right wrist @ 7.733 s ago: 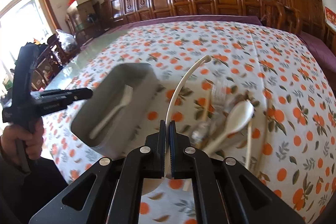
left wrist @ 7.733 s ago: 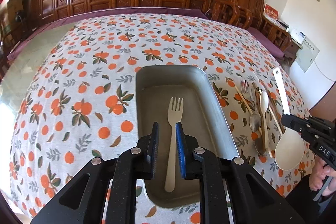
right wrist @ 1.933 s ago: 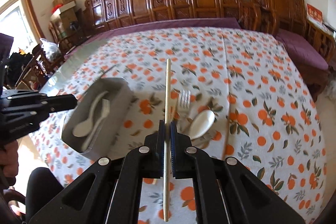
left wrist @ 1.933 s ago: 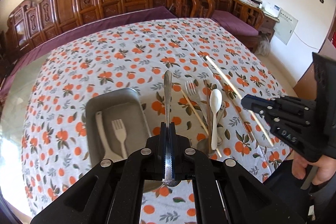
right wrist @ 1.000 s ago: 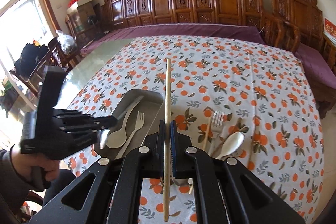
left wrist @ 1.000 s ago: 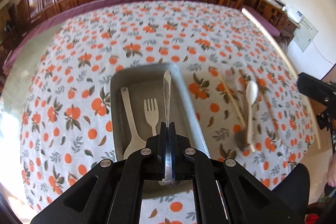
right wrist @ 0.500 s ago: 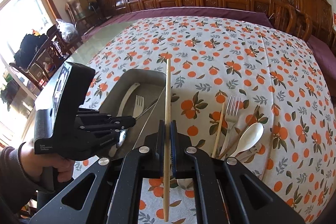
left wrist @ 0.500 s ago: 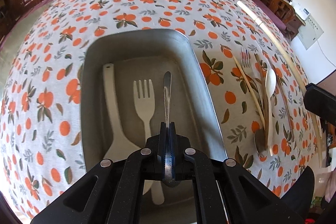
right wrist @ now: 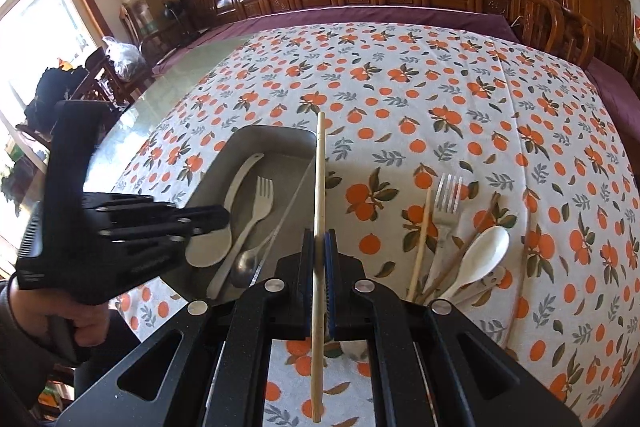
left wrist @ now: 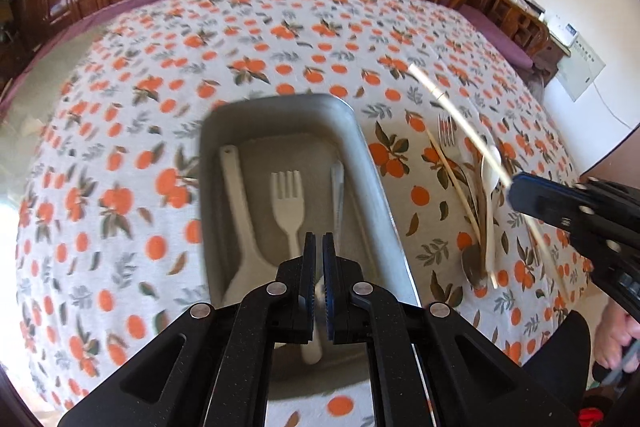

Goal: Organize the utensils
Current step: 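Lower the wooden chopstick into the grey tray and open the right tool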

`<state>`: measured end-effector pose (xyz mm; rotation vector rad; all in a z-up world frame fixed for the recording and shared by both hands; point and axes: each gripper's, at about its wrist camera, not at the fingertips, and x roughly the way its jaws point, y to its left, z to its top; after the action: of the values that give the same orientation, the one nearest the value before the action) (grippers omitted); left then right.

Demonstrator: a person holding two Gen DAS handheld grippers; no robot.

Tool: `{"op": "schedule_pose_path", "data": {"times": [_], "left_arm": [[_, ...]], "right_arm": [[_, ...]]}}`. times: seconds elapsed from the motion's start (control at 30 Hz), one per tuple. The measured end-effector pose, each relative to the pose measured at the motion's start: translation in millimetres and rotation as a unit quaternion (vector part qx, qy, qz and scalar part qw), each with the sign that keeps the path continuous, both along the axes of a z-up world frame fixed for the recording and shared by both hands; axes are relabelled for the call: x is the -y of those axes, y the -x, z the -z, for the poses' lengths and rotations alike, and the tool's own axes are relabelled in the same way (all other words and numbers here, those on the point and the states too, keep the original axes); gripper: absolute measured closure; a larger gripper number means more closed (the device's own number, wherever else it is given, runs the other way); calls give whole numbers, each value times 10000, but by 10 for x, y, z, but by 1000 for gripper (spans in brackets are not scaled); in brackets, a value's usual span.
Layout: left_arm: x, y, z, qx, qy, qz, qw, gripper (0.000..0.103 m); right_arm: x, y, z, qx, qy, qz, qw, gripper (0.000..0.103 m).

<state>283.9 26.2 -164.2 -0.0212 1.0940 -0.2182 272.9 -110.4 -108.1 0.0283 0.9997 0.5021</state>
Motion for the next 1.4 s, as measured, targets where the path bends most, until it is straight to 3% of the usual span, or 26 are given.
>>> {"op": "schedule_pose_path", "data": {"times": [0.47,0.87,1.17,1.4], "left_arm": [[-460,387,-276,294,-56,-316,9991,101],[-726,538,-388,442,-71,-529,9976,101],[-796,595,-399,435,-97,-566,9974,101],[-786,615,-399,435,-84,-576,9974,101]], "right_arm": [[-640,-144,119,-290,-288,-172,9990,97],[-983,-372,448,-624,-296,15,9976,97],[-1055,-409,645,-780,-220,121,9966,97],[-1013,-395,508,-561,-453,-31,9974,94]]}}
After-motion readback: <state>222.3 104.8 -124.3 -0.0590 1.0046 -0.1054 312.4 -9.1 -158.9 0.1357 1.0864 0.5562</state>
